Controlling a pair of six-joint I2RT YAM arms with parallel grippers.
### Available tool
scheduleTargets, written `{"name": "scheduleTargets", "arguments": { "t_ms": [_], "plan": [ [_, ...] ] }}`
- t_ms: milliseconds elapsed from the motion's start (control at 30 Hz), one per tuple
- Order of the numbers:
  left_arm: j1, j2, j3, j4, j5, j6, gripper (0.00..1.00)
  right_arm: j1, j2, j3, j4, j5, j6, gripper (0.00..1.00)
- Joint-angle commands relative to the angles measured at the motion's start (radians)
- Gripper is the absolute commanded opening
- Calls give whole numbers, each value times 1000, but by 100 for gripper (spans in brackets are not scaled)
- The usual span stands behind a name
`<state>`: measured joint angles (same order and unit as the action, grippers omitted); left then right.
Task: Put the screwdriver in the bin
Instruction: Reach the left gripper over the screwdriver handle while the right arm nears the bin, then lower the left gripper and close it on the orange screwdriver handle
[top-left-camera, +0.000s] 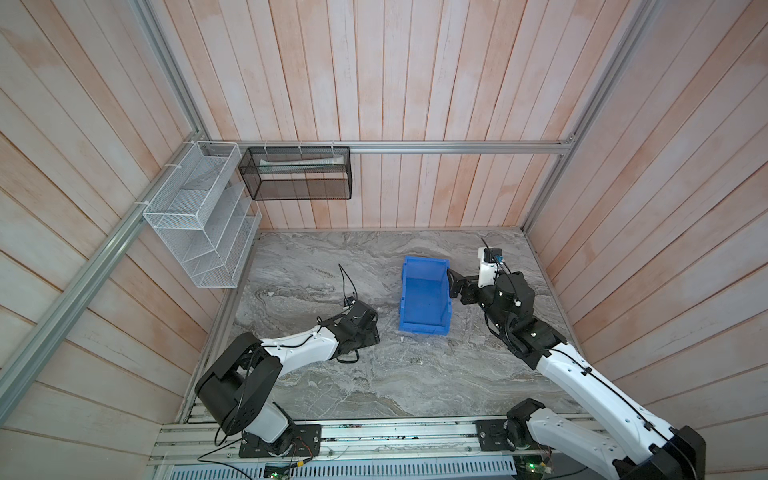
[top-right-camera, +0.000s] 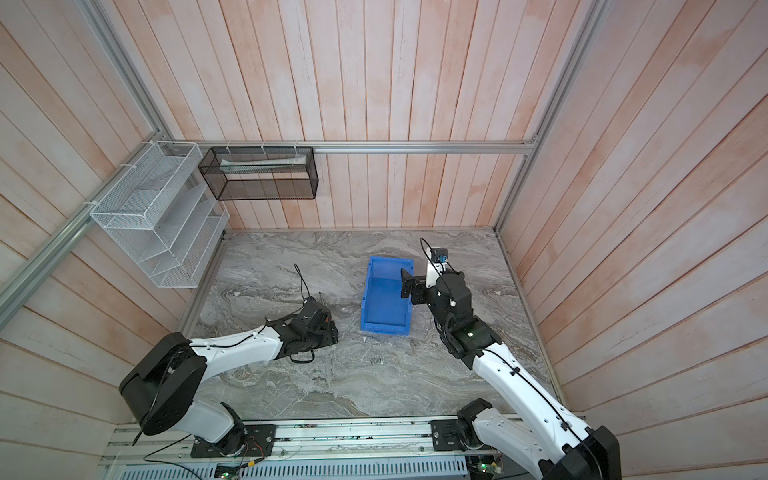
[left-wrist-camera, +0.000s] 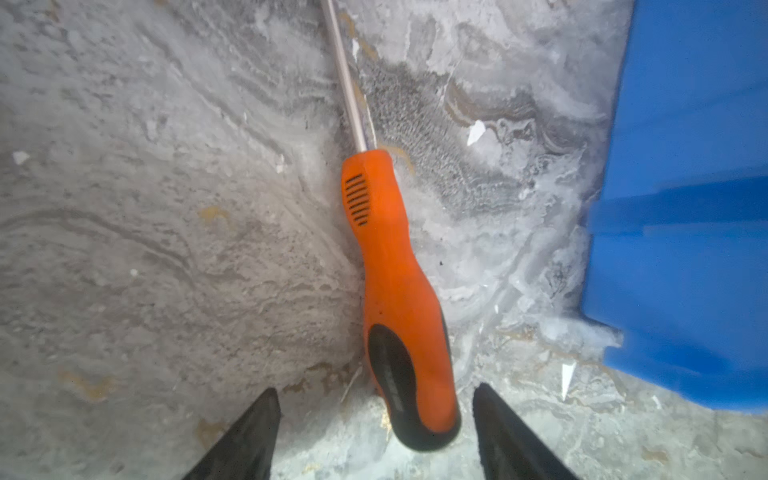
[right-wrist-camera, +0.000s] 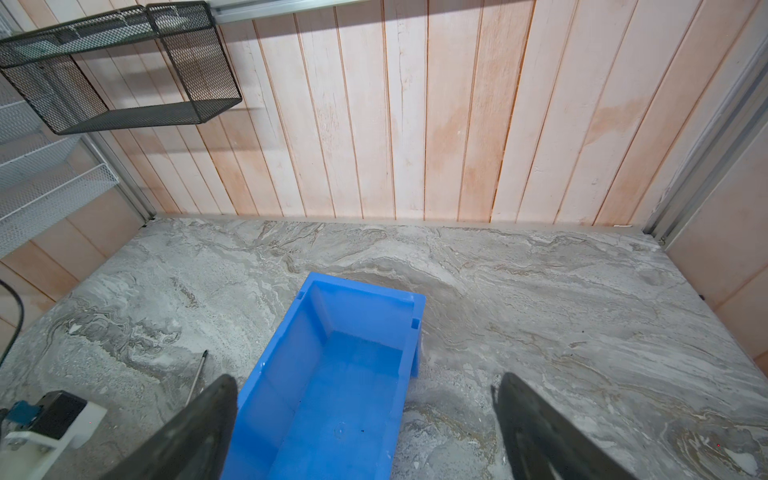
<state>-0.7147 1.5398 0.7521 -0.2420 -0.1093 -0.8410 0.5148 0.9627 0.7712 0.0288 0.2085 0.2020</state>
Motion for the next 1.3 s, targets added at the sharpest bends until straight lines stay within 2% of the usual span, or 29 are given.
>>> {"name": "scheduleTargets", "arguments": {
  "t_ms": [0,33,133,200,267,467,667,867,1267],
  "plan": [
    [-2,25,45,22,-18,26,69,9,-7,4,-23,-45,-8,98],
    [-2,34,52,20,-24,34,66,12,-3,12,-35,-72,-10,98],
    [-2,54,75,2,-38,50,65,38,31,62,-120,-113,-9,98],
    [-2,59,83,-2,-43,59,65,74,60,100,-196,-104,-18,98],
    [-2,62,87,-1,-47,75,61,126,84,125,-265,-82,-36,98],
    [-3,73,97,13,-29,132,61,238,103,165,-363,-38,-54,98],
    [-5,74,106,-9,-33,159,59,243,58,187,-345,-62,-51,98],
    [-6,90,125,-60,-56,171,59,243,96,267,-386,-49,-70,98],
    [-24,137,157,-78,-103,213,58,243,79,216,-315,-68,-32,98]
  ]
}}
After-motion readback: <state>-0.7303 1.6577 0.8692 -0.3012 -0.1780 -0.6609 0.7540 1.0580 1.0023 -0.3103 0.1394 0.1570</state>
